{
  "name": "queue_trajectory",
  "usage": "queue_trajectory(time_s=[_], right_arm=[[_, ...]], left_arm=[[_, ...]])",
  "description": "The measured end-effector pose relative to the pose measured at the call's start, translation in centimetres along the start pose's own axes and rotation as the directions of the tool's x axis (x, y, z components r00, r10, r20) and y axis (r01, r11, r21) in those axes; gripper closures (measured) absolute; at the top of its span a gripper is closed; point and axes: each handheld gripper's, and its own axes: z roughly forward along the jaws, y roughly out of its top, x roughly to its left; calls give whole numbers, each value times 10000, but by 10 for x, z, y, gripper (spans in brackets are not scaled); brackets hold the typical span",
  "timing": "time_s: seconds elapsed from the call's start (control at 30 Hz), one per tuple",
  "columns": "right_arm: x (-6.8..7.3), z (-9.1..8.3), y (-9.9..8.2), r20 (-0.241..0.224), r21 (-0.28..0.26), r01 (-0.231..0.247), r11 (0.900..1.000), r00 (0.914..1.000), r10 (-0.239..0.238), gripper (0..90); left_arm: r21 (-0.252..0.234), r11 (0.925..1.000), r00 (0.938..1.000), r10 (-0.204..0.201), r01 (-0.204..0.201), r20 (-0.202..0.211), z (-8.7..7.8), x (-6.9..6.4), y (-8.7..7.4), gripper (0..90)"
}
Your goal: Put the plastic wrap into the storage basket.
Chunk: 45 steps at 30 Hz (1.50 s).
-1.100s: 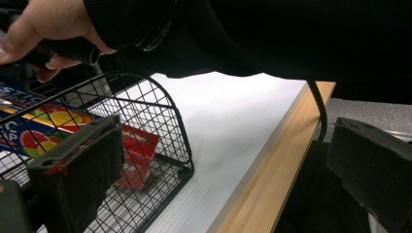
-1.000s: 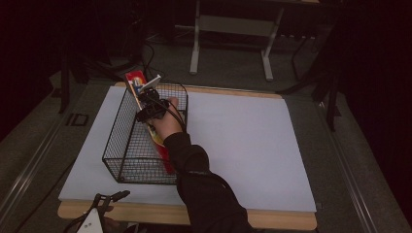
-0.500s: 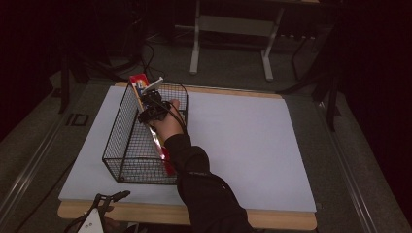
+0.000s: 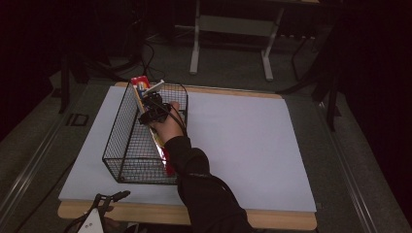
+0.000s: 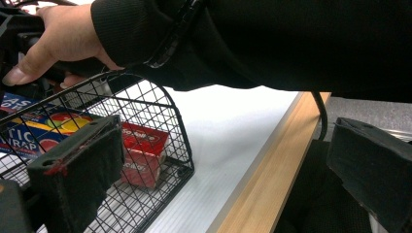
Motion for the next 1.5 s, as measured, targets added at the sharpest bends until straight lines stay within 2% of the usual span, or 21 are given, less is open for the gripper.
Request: queue_trajectory(time_s=[0.3,0.43,0.5,0.57,0.63,0.7,0.77,0.8,0.87,0.9,0.93,1.13,1.27,1.3,1.4,1.5], right_arm=[[-2,0,-2,-157,-146,-115,9998,9998,113,368],[-4,-1,-4,-440,-286,-185,9994,9989,173,288],[-6,-4,-5,-311,-427,-139,9990,9994,126,264],[-8,-7,-6,-383,-565,-124,9983,9992,103,206],[-10,-9,-8,-632,-555,169,9983,9978,-204,139],[-12,-13,-10,-810,-747,250,9969,9962,-310,134],[-14,-18,-12,-708,-921,546,9943,9956,-612,131],[-15,-20,-12,-802,-928,675,9934,9940,-750,126],[-18,-26,-14,-1105,-1032,713,9921,9904,-827,130],[-18,-26,-14,-1105,-1032,713,9921,9904,-827,130],[-19,-28,-15,-1198,-1040,732,9919,9891,-856,130],[-30,-52,-27,-1672,-1776,1221,9765,9741,-1522,122],[-38,-69,-34,-1605,-1923,1661,9672,9670,-1979,125],[-40,-73,-36,-1474,-1984,1717,9650,9681,-2026,128],[-49,-86,-43,-1542,-2154,1607,9632,9684,-1961,129],[-58,-97,-51,-1339,-2224,1690,9602,9702,-2018,130]], left_arm=[[33,10000,10000,35,-35,22,0,-1,0,7],[27,10000,10000,-1,1,30,0,0,0,7],[53,10000,10000,18,-18,35,1,0,0,7],[54,10000,10000,24,-24,44,1,-1,0,7],[74,10000,10000,25,-25,45,1,-1,0,7],[78,10000,10000,14,-15,42,2,0,0,7],[83,10000,10000,7,-7,26,2,0,0,7],[82,10000,10000,3,-3,5,2,0,0,7],[82,10000,10000,-36,36,22,2,0,0,7],[82,10000,10000,-36,36,22,2,0,0,7],[82,10000,10000,-36,36,22,2,0,0,7],[169,9999,10000,-24,22,77,4,0,-1,7],[200,9998,9999,-58,56,100,5,1,-1,7],[210,9998,9999,-53,51,104,6,1,-1,7],[264,9996,9999,-48,46,102,7,1,-1,7],[225,9997,9999,-76,75,68,7,1,-1,7]])
